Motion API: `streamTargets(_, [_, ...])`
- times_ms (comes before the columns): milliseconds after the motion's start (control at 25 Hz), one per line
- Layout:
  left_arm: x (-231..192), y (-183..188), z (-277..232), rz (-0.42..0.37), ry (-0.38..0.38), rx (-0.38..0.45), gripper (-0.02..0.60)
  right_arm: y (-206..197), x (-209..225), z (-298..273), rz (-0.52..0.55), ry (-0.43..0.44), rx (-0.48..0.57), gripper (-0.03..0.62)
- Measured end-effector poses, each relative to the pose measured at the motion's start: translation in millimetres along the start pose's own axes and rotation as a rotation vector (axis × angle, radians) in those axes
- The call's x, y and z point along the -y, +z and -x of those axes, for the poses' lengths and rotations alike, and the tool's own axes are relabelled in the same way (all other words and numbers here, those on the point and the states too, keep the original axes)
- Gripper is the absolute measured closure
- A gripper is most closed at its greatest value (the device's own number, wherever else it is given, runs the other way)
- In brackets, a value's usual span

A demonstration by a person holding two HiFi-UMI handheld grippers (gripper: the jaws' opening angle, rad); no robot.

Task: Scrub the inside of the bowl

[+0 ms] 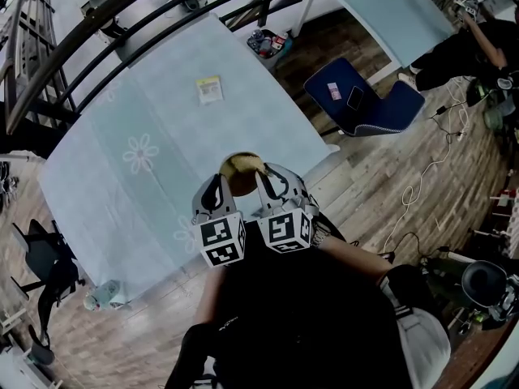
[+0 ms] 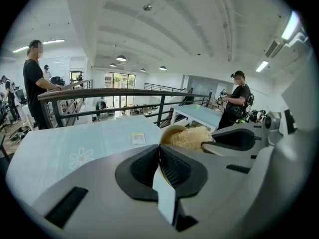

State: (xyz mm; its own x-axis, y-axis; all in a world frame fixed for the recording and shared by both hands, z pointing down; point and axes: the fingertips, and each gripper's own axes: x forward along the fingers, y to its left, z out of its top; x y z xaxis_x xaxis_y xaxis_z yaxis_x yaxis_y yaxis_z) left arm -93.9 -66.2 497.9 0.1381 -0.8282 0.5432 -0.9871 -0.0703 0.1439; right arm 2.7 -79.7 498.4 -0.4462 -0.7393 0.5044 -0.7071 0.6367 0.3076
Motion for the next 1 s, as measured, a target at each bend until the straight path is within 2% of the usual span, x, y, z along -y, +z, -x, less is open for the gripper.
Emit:
streamTargets(160, [-5.2, -3.3, 0.0, 0.014, 0.011, -0.002, 0.560, 4.6, 4.3, 2.1, -0.025, -0.022, 0.022, 0.522])
streamTargets(280, [-10.0, -3.0, 0.3, 0.027, 0.028, 0.007, 0.560, 15.0, 8.0, 9.3, -0.068, -0.032, 0.090, 0.522])
streamTargets(480, [-18.8, 2.7, -1.0, 0.075, 0.040, 0.027, 0.560, 28.9, 0.2, 15.8, -0.129, 0.033, 0.183, 0.522])
streamTargets(720, [-13.1, 11.1, -3.9, 0.092, 0.021, 0.058, 0.560, 30.3, -22.8, 13.0, -0.127, 0.166, 0.187, 0.522])
streamTargets(880, [-13.8, 14.9, -1.5, 0.101, 0.022, 0.087, 0.560, 28.8, -27.6, 10.9, -0.117, 0.188, 0.173, 0.522])
streamTargets(1000, [-14.9, 19.3, 1.2, 0.111, 0.020, 0.106, 0.560, 25.7, -31.6, 10.0, -0.065, 0.187, 0.136, 0.522])
